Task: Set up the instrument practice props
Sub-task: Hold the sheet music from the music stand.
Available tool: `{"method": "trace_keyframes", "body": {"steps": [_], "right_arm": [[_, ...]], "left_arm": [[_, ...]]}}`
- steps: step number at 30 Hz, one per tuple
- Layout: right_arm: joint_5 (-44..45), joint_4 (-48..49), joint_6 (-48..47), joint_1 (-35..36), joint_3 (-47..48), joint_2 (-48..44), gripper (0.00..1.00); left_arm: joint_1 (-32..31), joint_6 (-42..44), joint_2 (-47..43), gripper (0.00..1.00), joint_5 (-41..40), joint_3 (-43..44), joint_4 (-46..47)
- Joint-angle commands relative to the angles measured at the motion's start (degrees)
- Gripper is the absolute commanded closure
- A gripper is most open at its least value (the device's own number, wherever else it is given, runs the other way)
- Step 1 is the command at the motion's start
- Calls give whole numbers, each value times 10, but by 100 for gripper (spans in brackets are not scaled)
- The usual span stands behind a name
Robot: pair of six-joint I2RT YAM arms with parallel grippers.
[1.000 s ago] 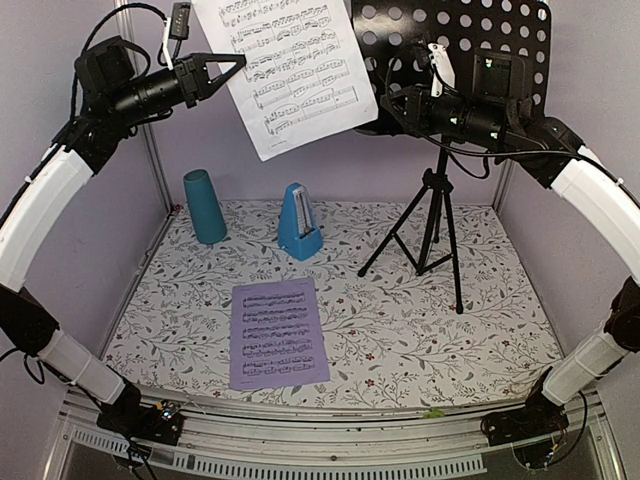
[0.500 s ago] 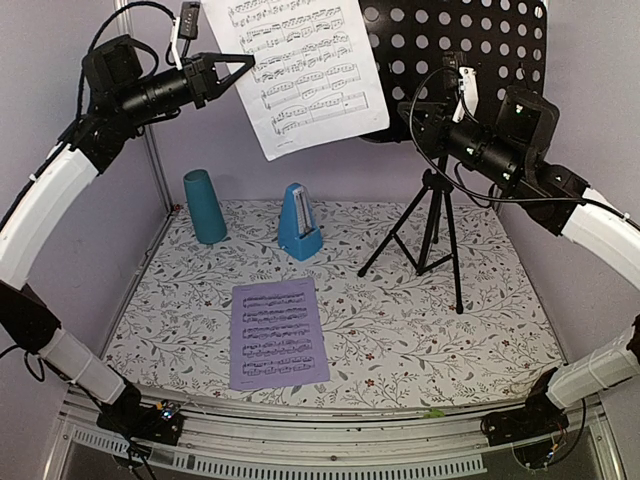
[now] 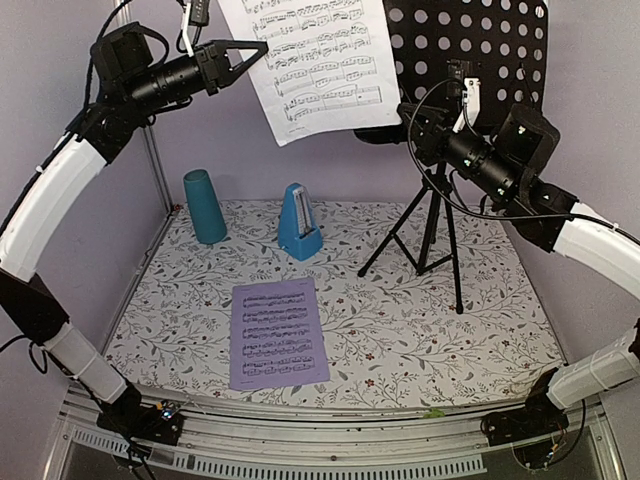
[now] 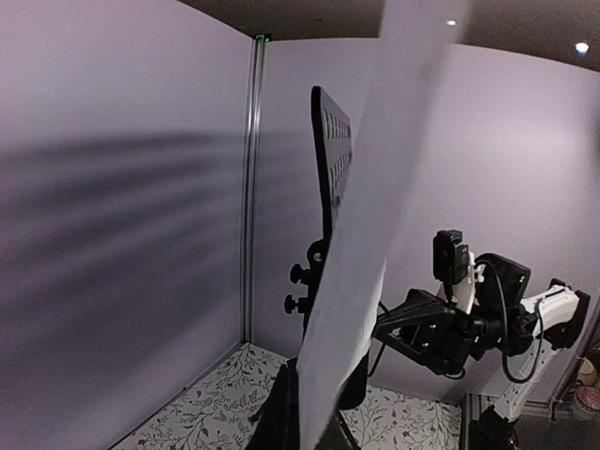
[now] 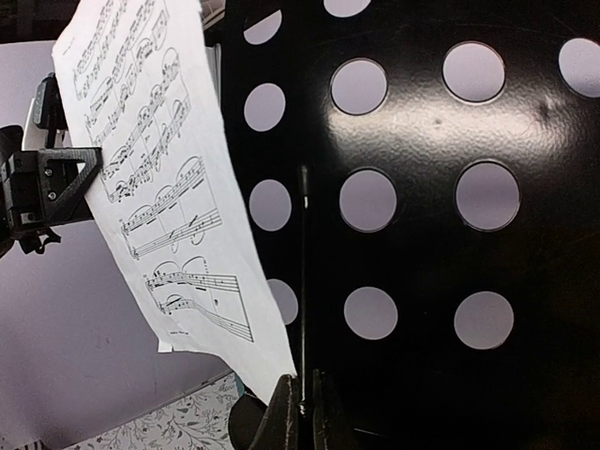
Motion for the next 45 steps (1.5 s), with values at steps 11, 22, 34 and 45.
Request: {"method": "trace_keyframes", "body": {"steps": [11, 22, 34, 45], "right_arm": [[56, 49, -36, -1, -8, 21, 100], [62, 79, -36, 0, -13, 26, 100], [47, 91, -36, 0, -15, 33, 100], [49, 77, -58, 0, -10, 40, 100]], "left_arm": [[-43, -74, -33, 100, -107, -4, -28], [-53, -192, -51, 100, -141, -53, 14], [-54, -216, -61, 100, -141, -83, 56], [-56, -143, -16, 100, -58, 1, 41]]}}
